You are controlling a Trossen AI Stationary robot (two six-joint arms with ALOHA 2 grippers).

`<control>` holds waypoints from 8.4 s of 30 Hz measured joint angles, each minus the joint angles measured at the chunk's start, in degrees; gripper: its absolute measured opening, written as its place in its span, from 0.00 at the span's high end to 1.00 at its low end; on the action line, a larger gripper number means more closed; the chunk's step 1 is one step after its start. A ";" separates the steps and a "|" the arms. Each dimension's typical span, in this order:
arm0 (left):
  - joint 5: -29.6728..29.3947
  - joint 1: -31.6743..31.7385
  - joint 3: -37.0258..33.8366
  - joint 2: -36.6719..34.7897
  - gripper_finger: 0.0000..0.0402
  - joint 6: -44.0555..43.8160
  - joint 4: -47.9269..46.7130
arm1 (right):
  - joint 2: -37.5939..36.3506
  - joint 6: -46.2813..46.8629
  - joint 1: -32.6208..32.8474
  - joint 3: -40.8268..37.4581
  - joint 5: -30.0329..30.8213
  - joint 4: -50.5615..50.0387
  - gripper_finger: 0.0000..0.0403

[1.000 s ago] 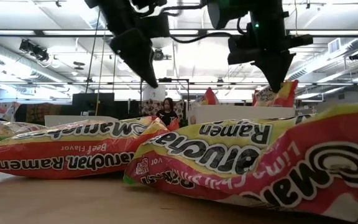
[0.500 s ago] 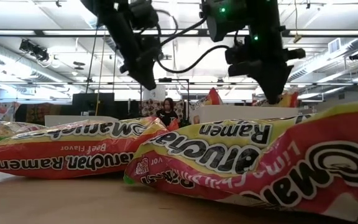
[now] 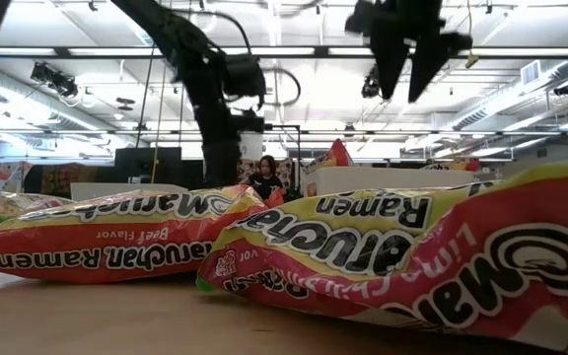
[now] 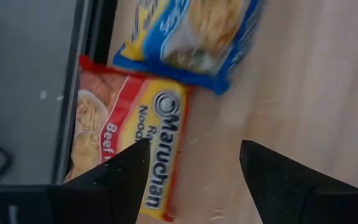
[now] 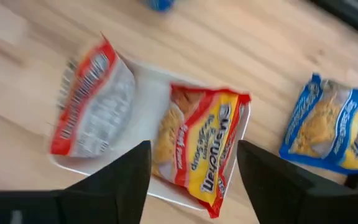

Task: Sort Maruchan noodles
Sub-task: Put the orange noodle pack into the middle white bin

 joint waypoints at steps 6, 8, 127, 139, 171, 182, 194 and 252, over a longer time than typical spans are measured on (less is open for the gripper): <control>-4.89 1.27 0.00 5.80 0.42 0.34 0.94 | -5.18 2.47 2.35 0.40 3.66 0.20 0.39; -5.25 1.35 0.00 7.34 0.43 0.28 2.11 | -6.12 3.13 3.01 0.40 4.32 0.20 0.40; 20.29 -30.13 12.39 -19.72 0.55 -33.82 -28.27 | -24.28 -16.31 6.20 -32.40 -6.22 6.60 0.42; 9.68 -49.35 12.37 -18.46 0.56 -40.72 -29.00 | -21.01 -11.62 14.15 -13.59 -1.82 13.75 0.43; -1.61 -62.69 12.37 -17.89 0.56 -75.31 -38.53 | 22.62 -36.19 26.46 10.40 -11.81 54.16 0.43; -5.00 -72.29 12.37 -17.89 0.56 -77.86 -41.52 | 36.25 -17.93 28.30 21.76 -13.77 50.60 0.43; -8.20 -67.74 12.35 -17.90 0.56 -65.66 -41.68 | 39.65 13.68 27.74 22.09 -12.11 43.32 0.43; -0.60 -67.81 12.31 -19.72 0.56 -63.67 -47.81 | 38.60 10.83 17.19 10.90 -12.63 43.52 0.43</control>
